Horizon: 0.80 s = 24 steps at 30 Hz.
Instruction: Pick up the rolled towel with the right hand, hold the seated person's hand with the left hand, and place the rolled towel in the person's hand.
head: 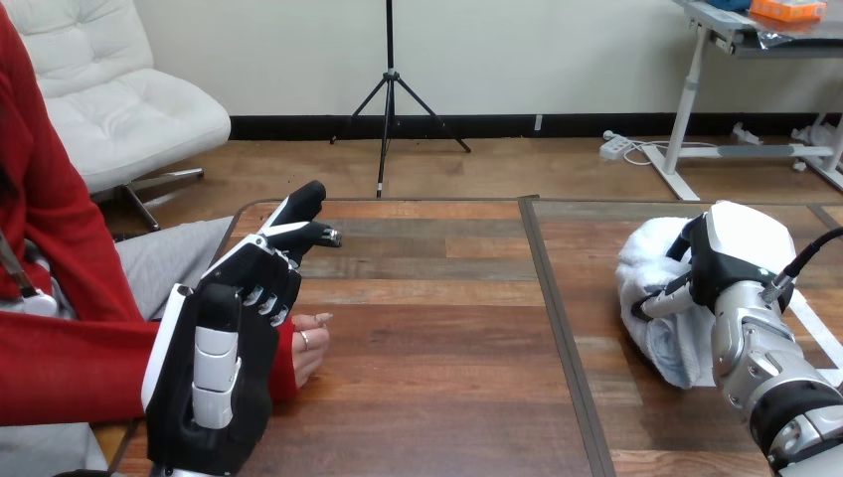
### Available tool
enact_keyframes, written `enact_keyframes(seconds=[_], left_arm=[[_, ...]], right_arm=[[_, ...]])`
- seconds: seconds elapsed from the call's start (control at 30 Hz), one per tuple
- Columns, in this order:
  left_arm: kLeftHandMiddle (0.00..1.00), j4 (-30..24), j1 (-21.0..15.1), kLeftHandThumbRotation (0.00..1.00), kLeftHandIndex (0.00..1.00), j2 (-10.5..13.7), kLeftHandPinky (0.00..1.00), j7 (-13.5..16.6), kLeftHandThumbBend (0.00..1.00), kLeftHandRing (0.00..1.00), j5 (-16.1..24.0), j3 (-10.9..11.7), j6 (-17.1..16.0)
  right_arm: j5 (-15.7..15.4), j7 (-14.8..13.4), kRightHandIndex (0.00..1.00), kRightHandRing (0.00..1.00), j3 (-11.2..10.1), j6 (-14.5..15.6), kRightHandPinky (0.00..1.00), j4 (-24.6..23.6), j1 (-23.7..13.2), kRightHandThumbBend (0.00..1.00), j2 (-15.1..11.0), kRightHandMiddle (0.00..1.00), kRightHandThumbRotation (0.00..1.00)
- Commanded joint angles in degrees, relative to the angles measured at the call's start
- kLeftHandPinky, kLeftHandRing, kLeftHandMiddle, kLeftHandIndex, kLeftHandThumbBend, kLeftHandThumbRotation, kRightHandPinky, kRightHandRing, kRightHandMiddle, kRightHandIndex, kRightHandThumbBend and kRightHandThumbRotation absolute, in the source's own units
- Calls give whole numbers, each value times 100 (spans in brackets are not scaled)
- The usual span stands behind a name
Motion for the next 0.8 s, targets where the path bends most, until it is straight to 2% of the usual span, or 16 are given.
enact_keyframes(seconds=[0.0, 0.13, 0.33, 0.6, 0.77], left_arm=[[90, 7, -229, 92, 62, -67, 91, 17, 71, 94, -2, 36, -102], [90, -10, -211, 92, 62, -62, 91, 45, 70, 94, 22, 35, -68], [89, -62, -180, 91, 62, -52, 93, 116, 69, 94, 74, 29, -6], [88, -17, -180, 92, 63, -6, 96, 143, 68, 94, 120, 47, -30], [86, 21, -186, 93, 63, 7, 95, 242, 67, 92, 306, 89, -92]], right_arm=[[125, 206, 43, 37, -66, -173, 29, 123, 208, 76, 85, 43, 0], [245, 295, 42, 35, -184, -328, 28, 108, 231, 75, 57, 41, 0], [453, 280, 41, 34, -354, -507, 28, 78, 249, 76, 50, 40, 0], [688, 194, 46, 42, -554, -770, 34, 27, 266, 75, 42, 47, 0], [870, 155, 47, 43, -716, -969, 36, -16, 277, 73, 35, 49, 0]])
